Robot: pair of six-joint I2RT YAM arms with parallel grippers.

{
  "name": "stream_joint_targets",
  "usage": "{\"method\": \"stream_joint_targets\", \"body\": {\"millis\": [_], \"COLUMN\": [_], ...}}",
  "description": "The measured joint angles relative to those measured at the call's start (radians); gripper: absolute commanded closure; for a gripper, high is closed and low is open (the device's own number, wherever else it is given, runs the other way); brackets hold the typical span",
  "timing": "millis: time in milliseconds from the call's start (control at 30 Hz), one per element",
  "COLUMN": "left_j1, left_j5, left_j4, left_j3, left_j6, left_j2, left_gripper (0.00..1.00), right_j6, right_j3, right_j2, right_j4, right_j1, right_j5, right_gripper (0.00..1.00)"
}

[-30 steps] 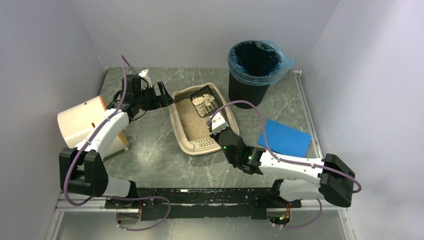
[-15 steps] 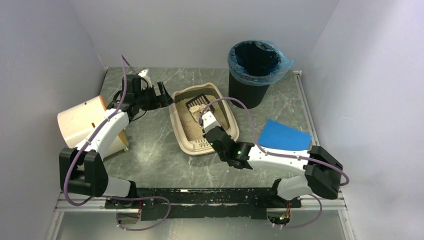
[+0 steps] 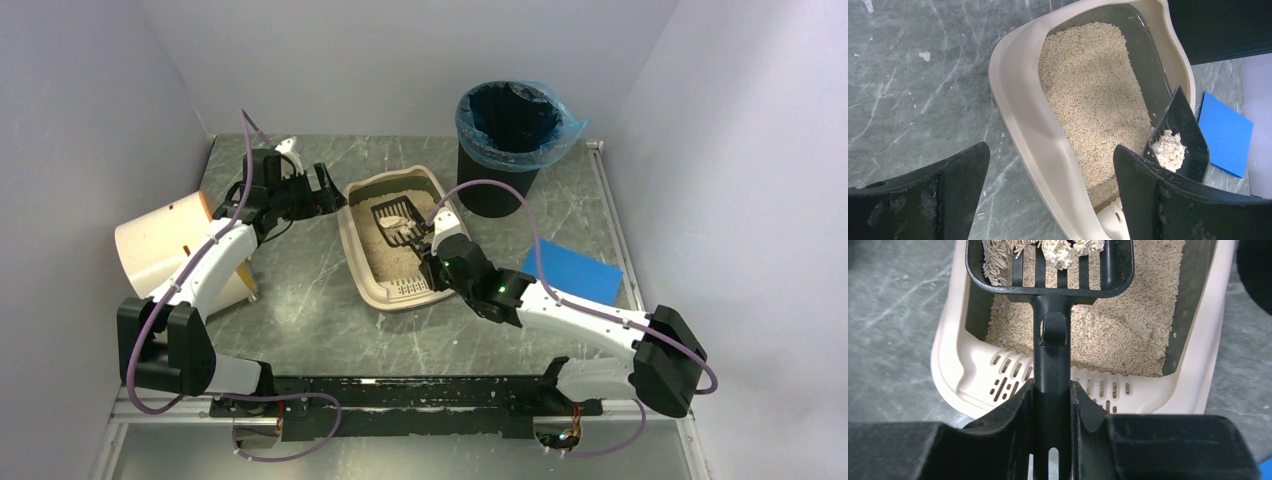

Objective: Clean the litter box

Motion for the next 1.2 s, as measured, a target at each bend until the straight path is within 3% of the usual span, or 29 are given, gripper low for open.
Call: {"method": "stream_joint_targets", "body": {"millis": [400,867,1000,1200], "left_j1": [0.0,0.0,0.0,0.0], "left_j5": [-0.003,-0.004,-0.004,-0.003], "left_j4": [0.0,0.0,0.0,0.001], "left_j3": [0.0,0.0,-0.002,-0.002], "left_j6": [0.0,0.0,0.0,0.0], "left_j2": [-0.005,-0.005,-0.005,-0.005], "left_gripper": [0.02,0.02,0.02,0.02], "right_j6": [0.143,0.225,0.159,-0.006], "right_j3": [-0.002,0.005,0.038,0.145], "right_j2": [-0.025,-0.05,-0.037,0.041], "right_j4": [-0.014,-0.028,-0.075,-0.161], "right_j1": [-0.087,-0.192,-0.17,0.006], "right_j5": [-0.201,-0.325,-0.279,-0.003], "right_gripper": [1.0,1.0,1.0,1.0]}}
